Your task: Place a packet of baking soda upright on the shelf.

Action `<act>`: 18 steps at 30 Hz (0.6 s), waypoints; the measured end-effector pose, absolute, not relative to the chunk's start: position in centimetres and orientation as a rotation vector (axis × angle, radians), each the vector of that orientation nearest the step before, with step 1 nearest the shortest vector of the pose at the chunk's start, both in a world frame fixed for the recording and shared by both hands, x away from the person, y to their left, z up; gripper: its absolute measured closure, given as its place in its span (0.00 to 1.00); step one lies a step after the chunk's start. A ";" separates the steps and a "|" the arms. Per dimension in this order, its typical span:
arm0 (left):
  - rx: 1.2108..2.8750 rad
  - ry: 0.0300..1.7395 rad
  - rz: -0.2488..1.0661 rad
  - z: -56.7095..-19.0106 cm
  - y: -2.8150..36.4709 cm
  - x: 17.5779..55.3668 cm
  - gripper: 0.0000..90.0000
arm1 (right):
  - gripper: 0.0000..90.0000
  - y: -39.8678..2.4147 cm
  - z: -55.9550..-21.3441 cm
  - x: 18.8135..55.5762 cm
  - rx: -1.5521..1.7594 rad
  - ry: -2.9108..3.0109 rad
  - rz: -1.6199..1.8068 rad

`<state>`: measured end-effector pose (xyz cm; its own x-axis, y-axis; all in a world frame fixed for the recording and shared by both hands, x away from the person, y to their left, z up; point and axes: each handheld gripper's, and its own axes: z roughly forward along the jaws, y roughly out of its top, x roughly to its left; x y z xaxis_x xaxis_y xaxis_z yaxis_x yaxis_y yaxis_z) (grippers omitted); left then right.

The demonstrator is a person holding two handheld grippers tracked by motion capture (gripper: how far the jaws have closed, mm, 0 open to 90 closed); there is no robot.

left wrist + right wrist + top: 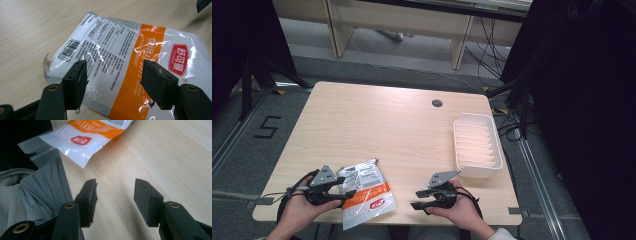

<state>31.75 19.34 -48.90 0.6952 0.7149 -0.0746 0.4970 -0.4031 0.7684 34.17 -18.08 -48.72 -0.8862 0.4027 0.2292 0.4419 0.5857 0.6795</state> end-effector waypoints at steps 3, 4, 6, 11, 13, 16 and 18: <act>2.083 0.908 0.359 -48.8 19.1 31.5 0.40 | 0.60 -18.1 -48.8 34.3 -0.738 -2.756 -1.212; 2.104 0.900 0.360 -48.6 19.1 31.3 0.40 | 0.60 -18.1 -48.8 34.3 -0.744 -2.766 -1.214; 2.098 0.893 0.364 -48.6 18.8 31.0 0.40 | 0.60 -18.1 -48.8 34.3 -0.755 -2.757 -1.203; 2.098 0.833 0.362 -47.7 17.6 30.0 0.39 | 0.60 -18.3 -48.9 34.6 -0.766 -2.771 -1.217; 2.128 0.782 0.370 -47.1 16.8 29.5 0.37 | 0.60 -18.3 -48.9 34.7 -0.771 -2.770 -1.216; 2.139 0.717 0.337 -46.9 15.3 28.9 0.37 | 0.60 -18.2 -48.8 34.6 -0.783 -2.764 -1.231; 2.138 0.698 0.319 -46.9 14.4 28.5 0.37 | 0.60 -18.2 -48.8 34.6 -0.786 -2.758 -1.216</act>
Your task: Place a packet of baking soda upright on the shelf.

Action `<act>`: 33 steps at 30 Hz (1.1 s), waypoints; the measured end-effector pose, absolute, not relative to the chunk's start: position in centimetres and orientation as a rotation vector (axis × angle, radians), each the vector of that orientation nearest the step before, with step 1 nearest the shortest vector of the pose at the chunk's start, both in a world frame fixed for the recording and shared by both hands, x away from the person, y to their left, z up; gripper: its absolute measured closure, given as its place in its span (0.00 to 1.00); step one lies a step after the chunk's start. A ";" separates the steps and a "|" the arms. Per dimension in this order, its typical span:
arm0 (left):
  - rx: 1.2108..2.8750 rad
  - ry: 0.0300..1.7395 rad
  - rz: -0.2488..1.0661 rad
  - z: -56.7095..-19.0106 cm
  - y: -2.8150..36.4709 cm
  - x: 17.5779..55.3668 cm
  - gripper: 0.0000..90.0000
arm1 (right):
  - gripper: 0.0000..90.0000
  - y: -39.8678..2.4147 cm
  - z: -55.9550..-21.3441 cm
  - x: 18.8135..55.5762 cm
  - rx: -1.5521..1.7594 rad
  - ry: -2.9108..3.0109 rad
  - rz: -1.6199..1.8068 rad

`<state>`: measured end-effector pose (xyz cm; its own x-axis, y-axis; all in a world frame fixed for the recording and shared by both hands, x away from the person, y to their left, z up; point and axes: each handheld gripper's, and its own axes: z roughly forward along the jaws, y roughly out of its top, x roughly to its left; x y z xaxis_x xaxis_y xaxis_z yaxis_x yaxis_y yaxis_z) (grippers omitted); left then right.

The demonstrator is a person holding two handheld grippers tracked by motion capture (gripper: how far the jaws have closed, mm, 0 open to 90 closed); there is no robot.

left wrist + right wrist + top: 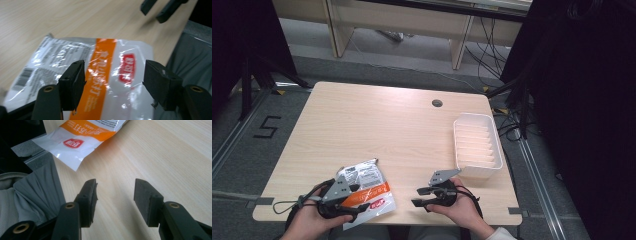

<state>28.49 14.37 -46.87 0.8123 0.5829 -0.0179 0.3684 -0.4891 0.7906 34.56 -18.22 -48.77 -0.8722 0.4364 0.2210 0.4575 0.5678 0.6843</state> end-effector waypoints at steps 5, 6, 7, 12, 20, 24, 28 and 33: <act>2.203 0.616 0.309 -46.9 12.4 27.7 0.35 | 0.60 -18.2 -48.9 34.6 -0.792 -2.747 -1.214; 2.203 0.616 0.309 -46.9 12.4 27.7 0.34 | 0.60 -18.2 -48.9 34.6 -0.792 -2.747 -1.214; 2.230 0.600 0.323 -47.1 12.2 27.6 0.34 | 0.60 -18.2 -48.9 34.7 -0.783 -2.754 -1.217; 2.322 0.547 0.367 -47.7 11.6 27.3 0.32 | 0.60 -18.2 -48.9 34.6 -0.787 -2.753 -1.221; 2.413 0.506 0.407 -48.9 11.3 27.4 0.31 | 0.60 -18.1 -49.0 34.6 -0.777 -2.750 -1.206; 2.436 0.488 0.424 -49.0 11.2 27.3 0.31 | 0.60 -18.1 -49.0 34.5 -0.785 -2.743 -1.200; 2.450 0.486 0.448 -49.3 11.1 27.3 0.31 | 0.60 -18.1 -49.0 34.6 -0.778 -2.753 -1.205; 2.462 0.484 0.463 -49.4 11.2 27.4 0.34 | 0.60 -18.1 -49.0 34.5 -0.781 -2.744 -1.203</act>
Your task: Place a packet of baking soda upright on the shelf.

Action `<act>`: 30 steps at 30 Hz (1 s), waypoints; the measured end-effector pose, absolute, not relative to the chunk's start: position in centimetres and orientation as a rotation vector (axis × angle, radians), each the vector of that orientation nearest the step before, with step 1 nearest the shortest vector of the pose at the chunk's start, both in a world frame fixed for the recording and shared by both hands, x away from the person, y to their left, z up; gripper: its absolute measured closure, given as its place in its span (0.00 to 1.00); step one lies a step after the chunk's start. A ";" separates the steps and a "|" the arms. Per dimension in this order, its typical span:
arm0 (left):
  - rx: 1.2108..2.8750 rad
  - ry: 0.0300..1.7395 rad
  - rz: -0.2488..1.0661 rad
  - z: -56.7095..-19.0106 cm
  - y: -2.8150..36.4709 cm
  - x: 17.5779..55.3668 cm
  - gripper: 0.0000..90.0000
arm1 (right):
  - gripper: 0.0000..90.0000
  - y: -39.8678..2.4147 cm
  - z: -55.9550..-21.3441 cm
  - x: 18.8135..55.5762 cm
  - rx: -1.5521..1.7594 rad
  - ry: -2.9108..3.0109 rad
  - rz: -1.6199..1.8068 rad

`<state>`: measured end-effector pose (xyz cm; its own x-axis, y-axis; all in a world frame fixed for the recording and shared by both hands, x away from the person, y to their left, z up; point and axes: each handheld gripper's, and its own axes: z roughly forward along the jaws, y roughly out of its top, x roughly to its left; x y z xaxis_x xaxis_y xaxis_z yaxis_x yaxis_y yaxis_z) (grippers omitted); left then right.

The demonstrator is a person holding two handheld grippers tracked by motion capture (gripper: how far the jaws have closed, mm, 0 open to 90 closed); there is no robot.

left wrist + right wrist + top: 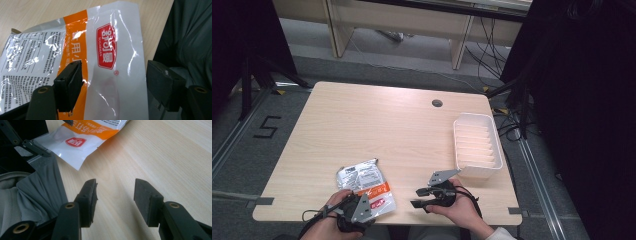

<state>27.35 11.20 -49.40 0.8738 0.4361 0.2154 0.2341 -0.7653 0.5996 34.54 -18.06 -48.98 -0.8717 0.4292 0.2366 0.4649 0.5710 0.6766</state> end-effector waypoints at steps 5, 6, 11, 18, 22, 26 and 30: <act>2.470 0.491 0.455 -49.4 11.4 27.4 0.41 | 0.60 -18.1 -49.0 34.6 -0.775 -2.750 -1.208; 2.470 0.497 0.446 -49.3 11.4 27.5 0.41 | 0.60 -18.1 -49.0 34.6 -0.775 -2.750 -1.208; 2.471 0.508 0.385 -49.2 11.5 27.4 0.53 | 0.60 -18.1 -49.0 34.6 -0.778 -2.747 -1.216; 2.475 0.498 0.335 -48.9 11.6 27.4 0.71 | 0.60 -18.1 -49.0 34.5 -0.780 -2.739 -1.204; 2.464 0.516 0.336 -48.8 11.8 27.5 0.72 | 0.60 -18.0 -49.0 34.5 -0.780 -2.739 -1.204; 2.456 0.521 0.346 -48.6 11.9 27.5 0.72 | 0.60 -18.0 -49.0 34.5 -0.780 -2.738 -1.205; 2.446 0.526 0.363 -48.4 11.9 27.5 0.73 | 0.60 -18.0 -49.0 34.5 -0.782 -2.736 -1.206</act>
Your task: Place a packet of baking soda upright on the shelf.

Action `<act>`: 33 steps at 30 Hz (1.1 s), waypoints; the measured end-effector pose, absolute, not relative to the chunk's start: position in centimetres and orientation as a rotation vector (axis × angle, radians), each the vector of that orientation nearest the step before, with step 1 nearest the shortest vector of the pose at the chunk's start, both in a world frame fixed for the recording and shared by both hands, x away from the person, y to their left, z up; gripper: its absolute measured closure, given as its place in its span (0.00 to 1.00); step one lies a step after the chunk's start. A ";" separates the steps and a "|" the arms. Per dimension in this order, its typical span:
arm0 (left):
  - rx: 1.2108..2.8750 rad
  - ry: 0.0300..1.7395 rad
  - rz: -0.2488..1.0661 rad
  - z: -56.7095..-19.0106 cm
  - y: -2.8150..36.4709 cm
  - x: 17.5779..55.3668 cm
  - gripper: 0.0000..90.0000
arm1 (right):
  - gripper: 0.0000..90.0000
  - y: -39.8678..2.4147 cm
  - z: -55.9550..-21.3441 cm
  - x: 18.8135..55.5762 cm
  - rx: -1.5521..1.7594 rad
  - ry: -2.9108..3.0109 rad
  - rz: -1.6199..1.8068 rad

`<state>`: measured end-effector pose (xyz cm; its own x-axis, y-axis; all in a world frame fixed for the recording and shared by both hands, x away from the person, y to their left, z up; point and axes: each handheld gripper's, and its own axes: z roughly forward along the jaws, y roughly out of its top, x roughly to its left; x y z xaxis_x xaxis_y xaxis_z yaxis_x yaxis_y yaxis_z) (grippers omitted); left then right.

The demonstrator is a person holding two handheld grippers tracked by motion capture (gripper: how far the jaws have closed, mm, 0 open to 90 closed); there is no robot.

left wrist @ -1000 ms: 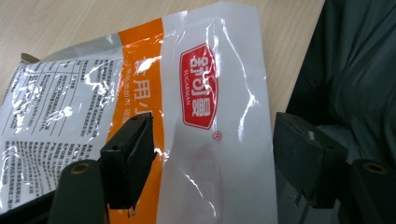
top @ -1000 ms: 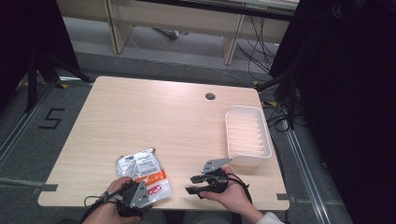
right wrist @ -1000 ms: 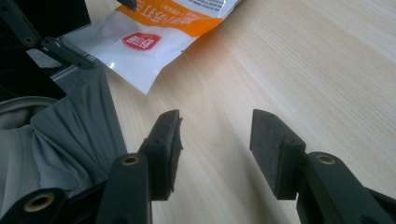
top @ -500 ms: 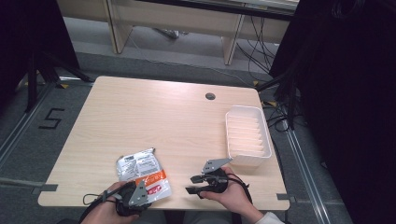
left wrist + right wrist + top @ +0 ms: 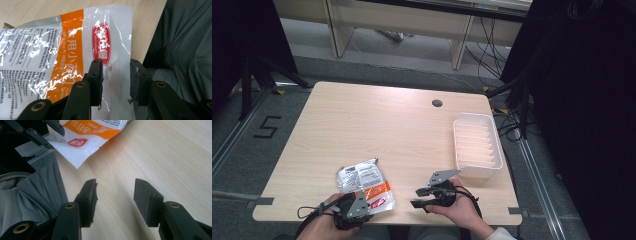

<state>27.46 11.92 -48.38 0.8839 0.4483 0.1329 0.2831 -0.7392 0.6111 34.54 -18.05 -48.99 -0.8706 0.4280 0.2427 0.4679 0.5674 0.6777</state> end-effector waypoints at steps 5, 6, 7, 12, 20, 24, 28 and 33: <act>2.430 0.530 0.383 -48.2 11.9 27.4 0.75 | 0.60 -18.1 -49.0 34.5 -0.783 -2.734 -1.205; 2.429 0.531 0.385 -48.2 11.9 27.4 0.76 | 0.60 -18.1 -49.0 34.5 -0.785 -2.735 -1.205; 2.439 0.531 0.400 -48.2 12.0 27.4 0.76 | 0.60 -18.1 -49.0 34.5 -0.784 -2.735 -1.206; 2.485 0.517 0.401 -48.7 11.9 27.3 0.73 | 0.60 -18.1 -49.0 34.5 -0.780 -2.737 -1.203; 2.560 0.474 0.398 -49.2 11.9 27.2 0.70 | 0.60 -18.1 -49.0 34.5 -0.778 -2.738 -1.203; 2.572 0.470 0.391 -49.2 11.9 27.1 0.76 | 0.60 -18.1 -49.0 34.5 -0.780 -2.737 -1.202; 2.582 0.474 0.379 -49.0 12.1 27.1 0.87 | 0.60 -18.1 -49.0 34.5 -0.782 -2.735 -1.205; 2.572 0.516 0.397 -48.5 12.6 27.2 0.99 | 0.60 -18.1 -49.0 34.5 -0.782 -2.736 -1.202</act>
